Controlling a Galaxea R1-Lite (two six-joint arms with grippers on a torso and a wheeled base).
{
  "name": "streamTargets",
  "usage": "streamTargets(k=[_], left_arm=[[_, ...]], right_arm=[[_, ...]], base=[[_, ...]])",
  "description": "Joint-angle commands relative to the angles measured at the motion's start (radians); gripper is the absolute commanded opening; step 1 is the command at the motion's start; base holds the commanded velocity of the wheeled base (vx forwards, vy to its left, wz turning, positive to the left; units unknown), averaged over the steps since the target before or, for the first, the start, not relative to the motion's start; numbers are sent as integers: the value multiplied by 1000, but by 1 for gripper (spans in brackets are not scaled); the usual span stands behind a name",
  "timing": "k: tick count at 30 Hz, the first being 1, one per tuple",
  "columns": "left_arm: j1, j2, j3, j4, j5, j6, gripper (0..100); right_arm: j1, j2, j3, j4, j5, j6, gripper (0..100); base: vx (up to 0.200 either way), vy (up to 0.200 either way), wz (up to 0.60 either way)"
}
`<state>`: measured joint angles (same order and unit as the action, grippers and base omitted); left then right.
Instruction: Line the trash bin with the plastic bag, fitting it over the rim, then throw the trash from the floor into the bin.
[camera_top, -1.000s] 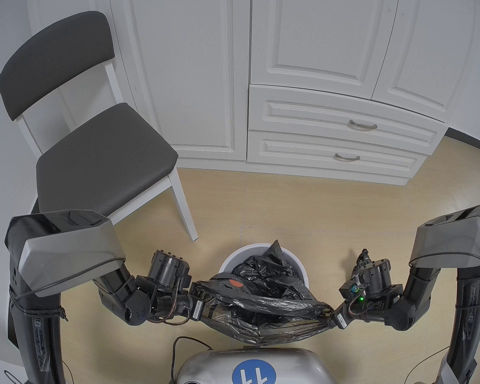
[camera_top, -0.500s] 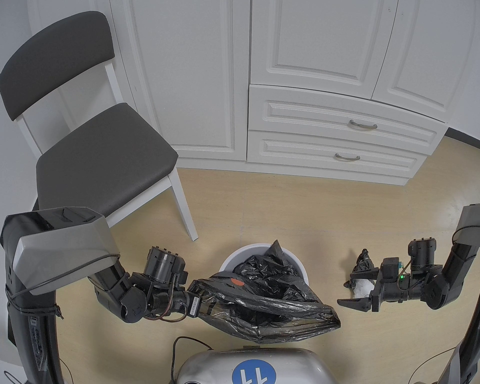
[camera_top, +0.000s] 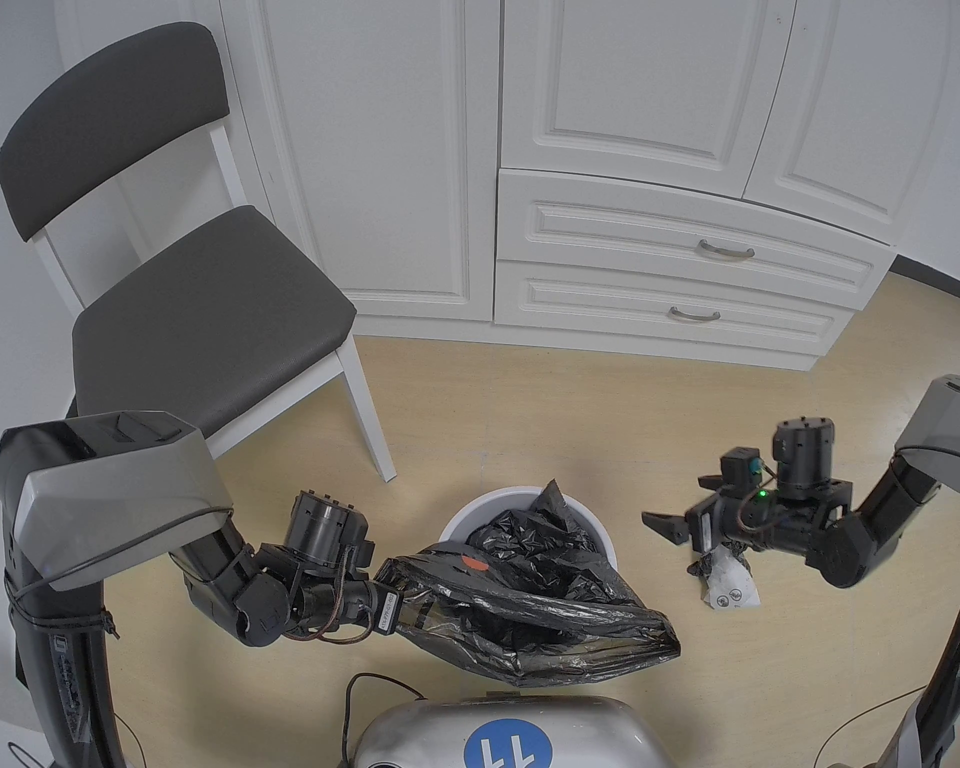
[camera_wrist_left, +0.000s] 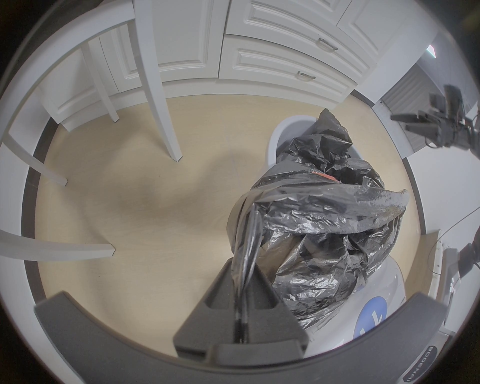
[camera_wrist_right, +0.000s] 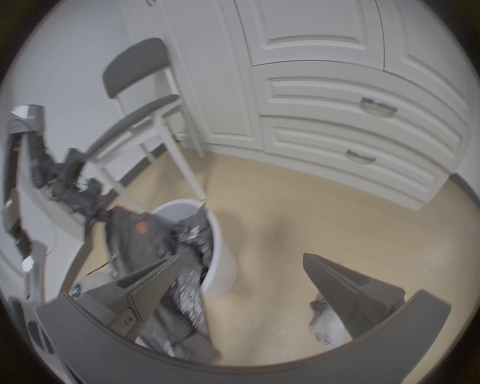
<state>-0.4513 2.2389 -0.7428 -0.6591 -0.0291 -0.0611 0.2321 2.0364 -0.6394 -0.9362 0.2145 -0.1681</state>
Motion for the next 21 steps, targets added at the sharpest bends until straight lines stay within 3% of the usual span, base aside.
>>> streamTargets(k=[1, 6, 12, 21], left_arm=[[-9, -28, 29, -33, 0, 1, 0], [-15, -27, 49, -83, 2, 1, 0], [-15, -27, 51, -86, 2, 1, 0], [-12, -22, 48, -86, 2, 0, 0]], right_arm=[[263, 217, -582, 367, -521, 110, 100], [294, 306, -660, 381, -587, 36, 100], [323, 361, -674, 378, -612, -53, 100], [311, 413, -700, 378, -642, -76, 100]], base=[[0, 0, 0], [0, 0, 0], [0, 0, 0], [0, 0, 0]])
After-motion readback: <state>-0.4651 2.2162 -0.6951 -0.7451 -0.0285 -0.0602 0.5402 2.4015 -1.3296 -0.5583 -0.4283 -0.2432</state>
